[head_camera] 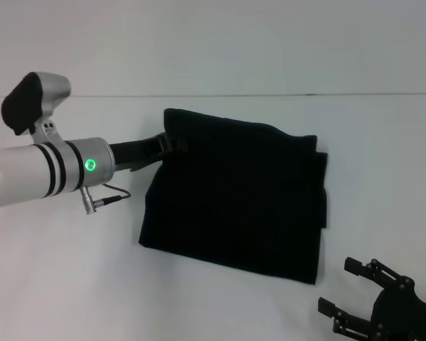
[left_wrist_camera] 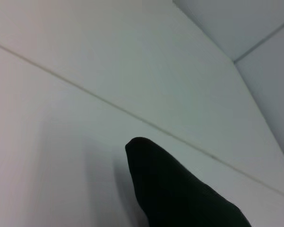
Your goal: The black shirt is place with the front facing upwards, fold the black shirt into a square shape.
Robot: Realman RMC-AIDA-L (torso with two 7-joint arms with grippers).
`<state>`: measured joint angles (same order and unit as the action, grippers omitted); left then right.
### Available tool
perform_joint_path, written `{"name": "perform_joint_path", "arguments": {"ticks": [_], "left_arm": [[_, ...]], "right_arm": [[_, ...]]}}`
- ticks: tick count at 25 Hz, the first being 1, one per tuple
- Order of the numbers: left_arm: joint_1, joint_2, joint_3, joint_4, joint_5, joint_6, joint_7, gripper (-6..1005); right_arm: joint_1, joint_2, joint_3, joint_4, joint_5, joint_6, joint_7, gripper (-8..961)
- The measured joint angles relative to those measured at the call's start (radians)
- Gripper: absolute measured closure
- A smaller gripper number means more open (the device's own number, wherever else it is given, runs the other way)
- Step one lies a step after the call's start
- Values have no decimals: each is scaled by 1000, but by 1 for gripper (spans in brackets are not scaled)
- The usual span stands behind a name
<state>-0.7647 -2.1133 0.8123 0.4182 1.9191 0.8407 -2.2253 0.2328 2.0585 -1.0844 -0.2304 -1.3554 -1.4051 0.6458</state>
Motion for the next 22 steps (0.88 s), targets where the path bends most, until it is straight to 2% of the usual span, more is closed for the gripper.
{"name": "perform_joint_path", "arguments": {"ticks": [6,14,22], "left_arm": [[59,-1,-12,-4,-108,-11,14,870],[147,-21,-38,-6,-197,26,18,868],[167,-9,-49,0,-206,188,137,831]], "right_arm": [[2,-1,0,0,-1,-6,-1,45],[3,-1,9,0,-1,-10,-5,45],[9,0,23,-1,1,-14,-6,45]]}}
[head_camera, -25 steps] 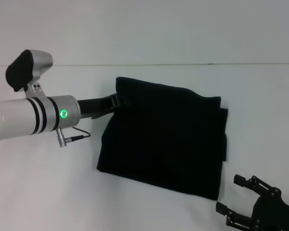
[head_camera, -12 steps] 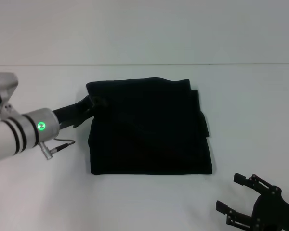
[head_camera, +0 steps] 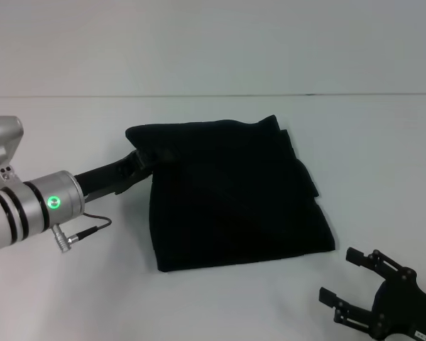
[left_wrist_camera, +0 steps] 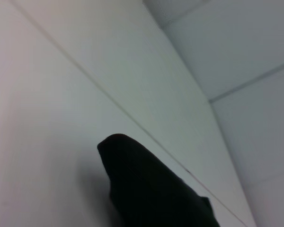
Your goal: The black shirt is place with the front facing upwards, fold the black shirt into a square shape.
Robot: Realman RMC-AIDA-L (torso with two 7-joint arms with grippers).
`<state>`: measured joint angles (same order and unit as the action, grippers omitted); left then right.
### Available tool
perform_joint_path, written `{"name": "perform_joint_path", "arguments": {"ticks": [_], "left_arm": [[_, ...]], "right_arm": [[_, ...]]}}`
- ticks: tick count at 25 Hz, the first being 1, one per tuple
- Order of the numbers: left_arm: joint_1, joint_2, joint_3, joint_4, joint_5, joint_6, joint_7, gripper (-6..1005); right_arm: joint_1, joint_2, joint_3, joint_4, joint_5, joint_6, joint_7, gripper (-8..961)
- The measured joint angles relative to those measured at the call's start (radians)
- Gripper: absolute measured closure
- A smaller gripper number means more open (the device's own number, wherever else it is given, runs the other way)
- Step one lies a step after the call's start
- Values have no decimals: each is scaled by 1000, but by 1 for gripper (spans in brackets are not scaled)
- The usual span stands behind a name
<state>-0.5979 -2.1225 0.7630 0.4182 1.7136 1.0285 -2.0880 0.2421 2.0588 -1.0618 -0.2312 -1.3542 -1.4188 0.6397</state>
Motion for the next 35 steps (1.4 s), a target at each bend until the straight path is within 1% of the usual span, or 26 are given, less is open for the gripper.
{"name": "perform_joint_path", "arguments": {"ticks": [3,4,6,9,11,14,15,16,17,19,21,25,27,28,31,35], "left_arm": [[9,15,3,2,5,55,36,818],[14,26,6,3,9,79,53,813],[26,41,5,7,8,103,73,742],[56,59,2,44,7,132,92,635],[81,65,1,84,8,153,101,562],[109,63,1,146,5,220,155,452],[109,63,1,146,5,220,155,416],[112,54,2,167,3,290,243,379],[110,51,4,170,3,302,261,334],[97,37,20,171,16,310,326,243],[84,22,57,172,37,304,406,153],[78,-5,148,172,79,303,580,71],[82,-18,169,174,86,303,657,30],[87,-28,174,175,86,299,710,32],[91,-38,177,175,89,276,762,36],[87,-41,185,157,97,214,773,42]], "right_arm": [[2,2,13,0,0,-2,-1,45],[3,2,18,0,0,-2,-2,45],[5,4,26,-1,0,-2,-2,45],[7,10,47,0,0,-3,-2,45],[7,11,51,-1,0,-3,-2,45],[8,14,68,-1,0,-3,-2,45],[8,15,74,-1,0,-3,-2,45],[9,16,82,-1,0,-3,-2,45],[9,17,91,-1,0,-3,-2,45],[9,19,102,0,0,-3,-2,45],[9,20,108,0,0,-3,-2,45],[9,22,119,0,0,-3,-7,45],[9,23,124,0,0,-3,-11,45],[9,24,127,0,-1,-3,-12,45],[12,26,129,0,-1,-2,-14,44],[15,26,129,0,0,0,-14,44]]}}
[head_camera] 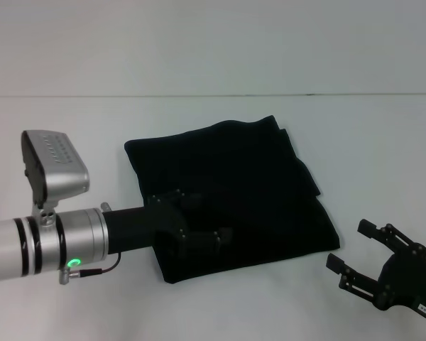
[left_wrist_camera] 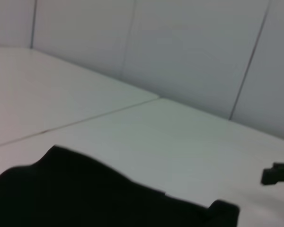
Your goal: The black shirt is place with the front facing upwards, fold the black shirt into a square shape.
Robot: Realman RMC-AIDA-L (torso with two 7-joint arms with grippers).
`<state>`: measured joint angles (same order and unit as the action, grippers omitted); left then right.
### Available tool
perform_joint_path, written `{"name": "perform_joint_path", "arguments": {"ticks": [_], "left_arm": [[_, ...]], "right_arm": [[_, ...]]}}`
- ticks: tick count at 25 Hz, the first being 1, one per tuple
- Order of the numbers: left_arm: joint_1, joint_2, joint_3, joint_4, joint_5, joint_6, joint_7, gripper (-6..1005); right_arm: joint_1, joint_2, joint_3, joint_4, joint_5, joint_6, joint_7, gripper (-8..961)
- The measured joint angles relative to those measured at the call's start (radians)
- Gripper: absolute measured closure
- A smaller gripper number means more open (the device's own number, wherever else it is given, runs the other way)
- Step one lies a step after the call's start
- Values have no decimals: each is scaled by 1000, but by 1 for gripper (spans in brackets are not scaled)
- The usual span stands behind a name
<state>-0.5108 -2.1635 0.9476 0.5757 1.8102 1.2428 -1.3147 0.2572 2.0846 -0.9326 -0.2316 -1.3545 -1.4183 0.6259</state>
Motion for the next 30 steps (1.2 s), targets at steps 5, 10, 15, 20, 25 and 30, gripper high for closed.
{"name": "perform_joint_path", "arguments": {"ticks": [5,10,15,20,25,30], "left_arm": [[-2,3,57,-9,15,-39,-37,50],[2,5,65,0,42,0,-64,51],[28,11,51,38,40,103,-61,51],[107,19,-5,133,30,244,-18,51],[198,13,-89,184,49,288,53,51],[266,17,-163,169,58,286,110,50]], "right_arm": [[0,0,0,0,0,2,0,44],[2,0,0,0,0,3,0,44],[3,0,0,0,-1,-2,0,44],[10,0,-9,-12,-17,-10,-9,45],[37,2,-11,-10,-67,7,-19,45],[66,2,-12,-2,-102,59,-5,45]]}}
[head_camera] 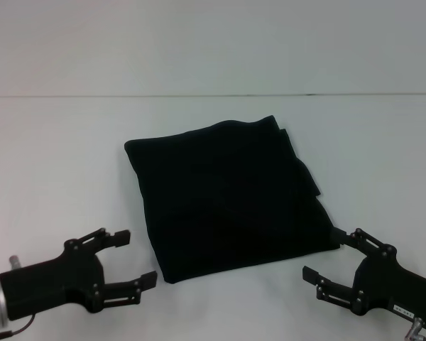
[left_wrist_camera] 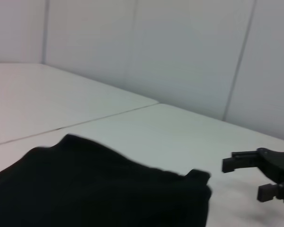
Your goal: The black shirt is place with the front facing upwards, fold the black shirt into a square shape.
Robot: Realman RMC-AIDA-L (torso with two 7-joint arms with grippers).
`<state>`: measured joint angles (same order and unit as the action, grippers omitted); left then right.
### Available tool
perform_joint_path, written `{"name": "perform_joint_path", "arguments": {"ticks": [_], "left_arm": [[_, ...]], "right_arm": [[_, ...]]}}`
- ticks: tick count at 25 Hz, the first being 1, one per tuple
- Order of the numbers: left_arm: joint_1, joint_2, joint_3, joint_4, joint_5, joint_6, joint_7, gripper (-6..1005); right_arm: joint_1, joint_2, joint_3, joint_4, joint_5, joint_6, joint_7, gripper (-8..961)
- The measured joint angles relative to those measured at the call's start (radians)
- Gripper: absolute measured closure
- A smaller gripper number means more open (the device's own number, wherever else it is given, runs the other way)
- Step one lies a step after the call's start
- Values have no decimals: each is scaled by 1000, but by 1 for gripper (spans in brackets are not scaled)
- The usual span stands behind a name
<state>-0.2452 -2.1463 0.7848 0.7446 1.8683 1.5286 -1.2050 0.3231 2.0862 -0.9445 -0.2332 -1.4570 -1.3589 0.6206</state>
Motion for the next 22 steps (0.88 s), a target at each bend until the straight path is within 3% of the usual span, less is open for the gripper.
{"name": "perform_joint_path", "arguments": {"ticks": [8,22], "left_arm": [[11,8,-67,-50,68,-9,-2,50],[8,8,-72,-49,70,20,2,51]], "right_arm": [[6,0,1,-4,-7,45,26,44],[-3,0,5,-3,-6,34,27,44]]}}
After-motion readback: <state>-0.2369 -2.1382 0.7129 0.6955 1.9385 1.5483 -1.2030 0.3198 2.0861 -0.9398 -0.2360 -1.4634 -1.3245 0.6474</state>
